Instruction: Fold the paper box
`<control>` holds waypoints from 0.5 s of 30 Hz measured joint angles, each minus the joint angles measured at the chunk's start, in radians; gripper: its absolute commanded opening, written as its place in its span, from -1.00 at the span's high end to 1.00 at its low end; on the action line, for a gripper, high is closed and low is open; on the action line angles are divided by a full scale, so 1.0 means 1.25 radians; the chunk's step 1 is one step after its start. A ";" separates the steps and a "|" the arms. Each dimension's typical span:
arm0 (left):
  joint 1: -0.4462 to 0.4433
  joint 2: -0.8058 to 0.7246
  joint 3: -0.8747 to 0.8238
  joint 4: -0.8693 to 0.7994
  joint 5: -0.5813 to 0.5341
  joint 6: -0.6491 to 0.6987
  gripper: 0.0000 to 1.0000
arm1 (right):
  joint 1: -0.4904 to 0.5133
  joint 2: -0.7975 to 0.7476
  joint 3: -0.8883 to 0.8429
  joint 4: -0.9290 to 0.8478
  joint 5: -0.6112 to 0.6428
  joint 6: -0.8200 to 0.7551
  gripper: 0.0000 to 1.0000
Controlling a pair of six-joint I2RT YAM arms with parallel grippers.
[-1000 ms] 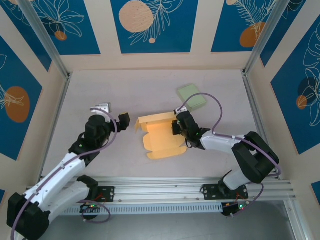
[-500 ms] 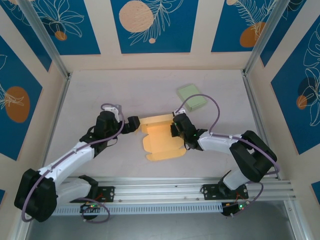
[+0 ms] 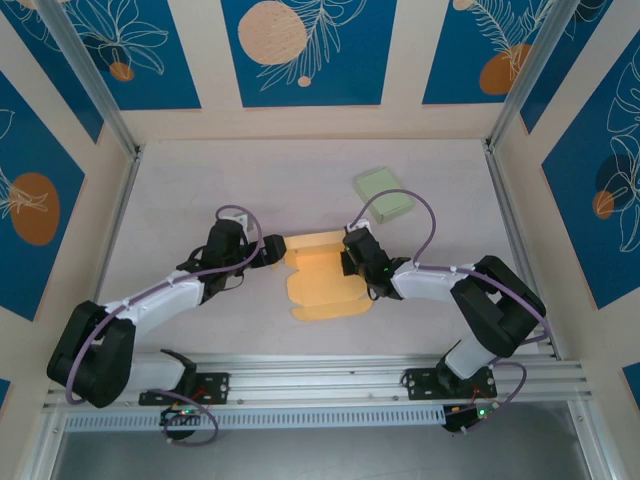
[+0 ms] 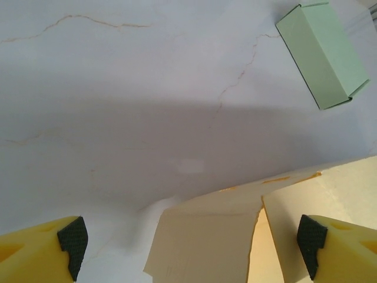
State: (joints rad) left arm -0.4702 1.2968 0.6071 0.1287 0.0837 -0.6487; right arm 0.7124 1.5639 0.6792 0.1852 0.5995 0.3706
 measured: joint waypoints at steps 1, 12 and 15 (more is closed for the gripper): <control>-0.003 0.009 0.002 0.008 -0.002 -0.001 -0.81 | 0.000 0.000 0.000 0.000 0.001 0.000 1.00; -0.044 0.086 0.036 0.063 -0.015 -0.006 -0.49 | 0.000 0.025 0.008 -0.006 0.010 0.014 1.00; -0.046 0.086 0.036 0.063 -0.044 -0.006 -0.44 | 0.000 0.028 0.014 -0.013 0.011 0.016 1.00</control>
State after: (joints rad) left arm -0.5278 1.4040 0.6525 0.2070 0.0284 -0.6567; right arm 0.7124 1.5993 0.6971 0.1696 0.6136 0.3908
